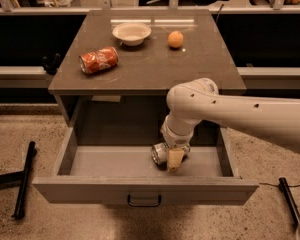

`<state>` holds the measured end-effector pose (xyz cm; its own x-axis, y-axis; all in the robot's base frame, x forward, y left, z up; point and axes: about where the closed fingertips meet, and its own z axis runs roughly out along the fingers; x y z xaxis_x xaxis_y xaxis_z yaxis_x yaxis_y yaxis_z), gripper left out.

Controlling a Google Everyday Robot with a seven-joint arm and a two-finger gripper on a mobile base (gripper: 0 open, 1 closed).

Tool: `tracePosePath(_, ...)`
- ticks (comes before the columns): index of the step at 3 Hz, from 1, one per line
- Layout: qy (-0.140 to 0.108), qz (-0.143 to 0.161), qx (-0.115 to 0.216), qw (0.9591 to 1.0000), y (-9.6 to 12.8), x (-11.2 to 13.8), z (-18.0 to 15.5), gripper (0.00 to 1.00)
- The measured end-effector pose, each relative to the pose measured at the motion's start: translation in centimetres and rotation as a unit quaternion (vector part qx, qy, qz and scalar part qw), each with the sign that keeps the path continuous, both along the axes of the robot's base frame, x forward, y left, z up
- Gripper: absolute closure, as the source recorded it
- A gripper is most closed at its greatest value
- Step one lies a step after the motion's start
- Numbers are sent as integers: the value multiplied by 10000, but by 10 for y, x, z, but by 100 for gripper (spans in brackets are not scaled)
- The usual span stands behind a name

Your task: Pick 7up can from top drawer and place on counter

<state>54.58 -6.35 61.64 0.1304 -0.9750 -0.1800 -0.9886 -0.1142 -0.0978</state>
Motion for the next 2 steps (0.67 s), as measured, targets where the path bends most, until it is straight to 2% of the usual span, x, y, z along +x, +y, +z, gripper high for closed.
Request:
tracePosePath(1,-23,-33,7,10000,-4,2,-2,41)
tracePosePath(2,-33,-85,176,9998,-6,1,1,65)
